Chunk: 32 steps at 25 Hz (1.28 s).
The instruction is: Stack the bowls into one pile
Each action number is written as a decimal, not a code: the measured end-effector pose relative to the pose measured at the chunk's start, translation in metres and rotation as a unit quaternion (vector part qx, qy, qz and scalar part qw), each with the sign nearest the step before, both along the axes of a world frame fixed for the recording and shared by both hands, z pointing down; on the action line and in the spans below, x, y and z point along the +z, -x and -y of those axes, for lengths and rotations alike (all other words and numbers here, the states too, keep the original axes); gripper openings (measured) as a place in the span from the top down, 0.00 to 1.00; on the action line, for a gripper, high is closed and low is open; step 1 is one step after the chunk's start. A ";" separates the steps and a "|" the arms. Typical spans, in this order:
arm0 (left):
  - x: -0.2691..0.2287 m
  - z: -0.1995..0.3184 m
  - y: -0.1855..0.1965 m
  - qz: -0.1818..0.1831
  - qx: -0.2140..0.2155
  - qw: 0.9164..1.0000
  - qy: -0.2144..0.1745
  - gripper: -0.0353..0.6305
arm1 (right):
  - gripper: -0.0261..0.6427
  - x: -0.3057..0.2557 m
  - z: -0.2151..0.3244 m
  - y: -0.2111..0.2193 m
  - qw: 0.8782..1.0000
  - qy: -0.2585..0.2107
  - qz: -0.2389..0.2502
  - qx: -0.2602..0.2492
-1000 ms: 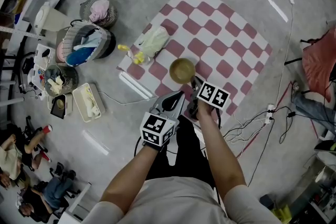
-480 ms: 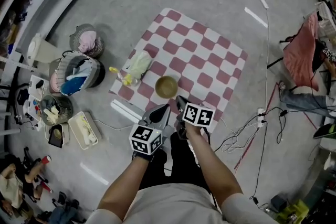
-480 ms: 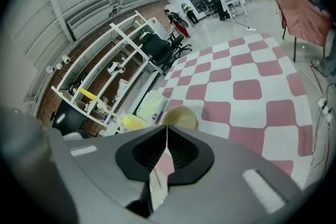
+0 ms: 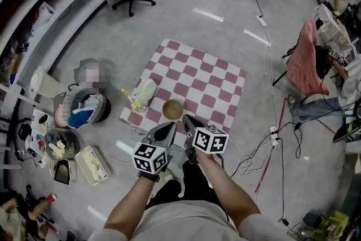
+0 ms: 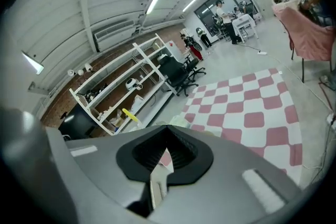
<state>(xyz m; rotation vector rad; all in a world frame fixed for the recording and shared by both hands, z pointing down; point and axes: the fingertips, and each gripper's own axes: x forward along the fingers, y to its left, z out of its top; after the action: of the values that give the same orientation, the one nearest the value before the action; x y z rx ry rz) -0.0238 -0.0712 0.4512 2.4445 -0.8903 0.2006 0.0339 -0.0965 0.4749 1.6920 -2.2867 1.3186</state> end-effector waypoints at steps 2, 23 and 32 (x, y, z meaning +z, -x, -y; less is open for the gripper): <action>-0.016 0.000 0.003 -0.002 0.005 1.000 -0.014 0.94 | 0.94 -0.023 -0.002 0.003 1.000 -0.028 -0.003 0.001; -0.173 -0.013 0.045 -0.044 -0.013 0.992 -0.122 0.94 | 0.95 -0.207 -0.035 0.030 0.967 -0.232 -0.102 -0.002; -0.218 -0.018 0.057 -0.053 -0.025 0.985 -0.161 0.94 | 0.94 -0.250 -0.044 0.043 0.952 -0.280 -0.127 -0.013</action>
<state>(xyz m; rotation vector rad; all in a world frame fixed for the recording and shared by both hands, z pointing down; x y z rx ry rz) -0.0808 -0.0535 0.2332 2.6942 -1.0003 -0.0997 -0.0087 -0.0529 0.2244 1.8125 -2.6548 0.4137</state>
